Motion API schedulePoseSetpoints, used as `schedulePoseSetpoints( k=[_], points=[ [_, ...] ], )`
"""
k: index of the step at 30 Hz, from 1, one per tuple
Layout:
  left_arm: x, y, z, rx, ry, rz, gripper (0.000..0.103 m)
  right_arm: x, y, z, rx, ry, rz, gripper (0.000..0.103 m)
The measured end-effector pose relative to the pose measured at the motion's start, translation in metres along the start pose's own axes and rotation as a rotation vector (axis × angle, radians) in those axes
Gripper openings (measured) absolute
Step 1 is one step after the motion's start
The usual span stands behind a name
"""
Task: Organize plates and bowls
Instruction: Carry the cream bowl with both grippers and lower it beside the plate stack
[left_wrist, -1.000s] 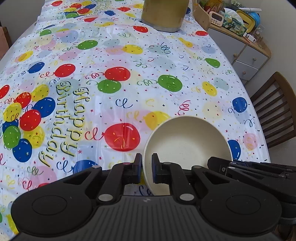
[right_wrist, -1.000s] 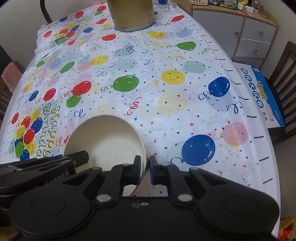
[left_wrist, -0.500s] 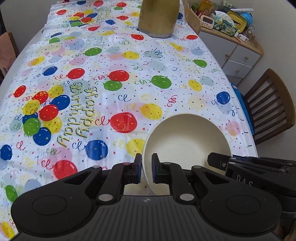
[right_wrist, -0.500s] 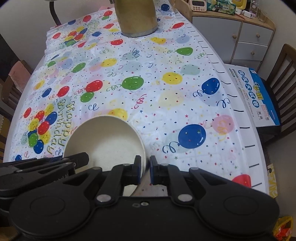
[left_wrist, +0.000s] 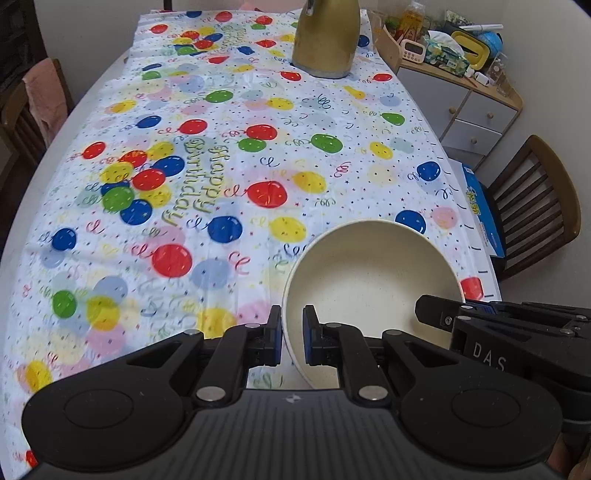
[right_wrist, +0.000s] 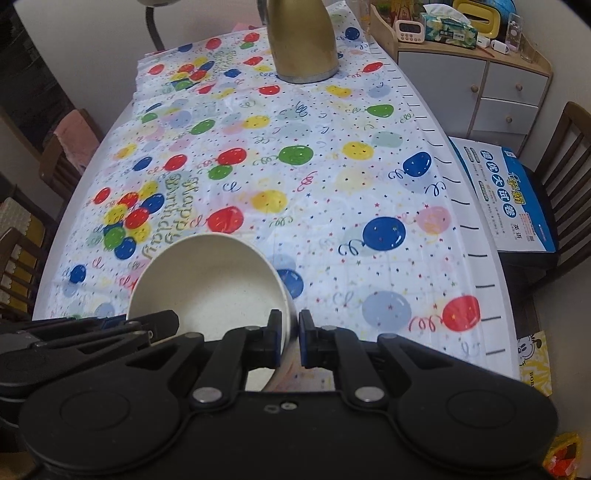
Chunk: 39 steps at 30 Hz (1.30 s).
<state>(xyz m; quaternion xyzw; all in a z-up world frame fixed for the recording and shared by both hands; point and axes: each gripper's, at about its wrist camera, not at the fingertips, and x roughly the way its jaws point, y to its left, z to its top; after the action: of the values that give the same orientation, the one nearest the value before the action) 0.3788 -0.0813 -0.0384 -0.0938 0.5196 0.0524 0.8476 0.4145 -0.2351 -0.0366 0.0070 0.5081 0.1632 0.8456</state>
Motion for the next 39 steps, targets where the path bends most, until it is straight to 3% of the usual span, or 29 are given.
schedulePoseSetpoints(
  k=[20,39],
  points=[
    [-0.095,0.04,-0.096,-0.085,-0.035,0.063,0.01,-0.08,0.056,-0.088,-0.145,-0.017,0.078,0.008],
    [-0.113,0.123,-0.155,-0.09,0.023,0.038,0.011,-0.09,0.135,-0.148,-0.193,0.035,0.08,0.009]
  ],
)
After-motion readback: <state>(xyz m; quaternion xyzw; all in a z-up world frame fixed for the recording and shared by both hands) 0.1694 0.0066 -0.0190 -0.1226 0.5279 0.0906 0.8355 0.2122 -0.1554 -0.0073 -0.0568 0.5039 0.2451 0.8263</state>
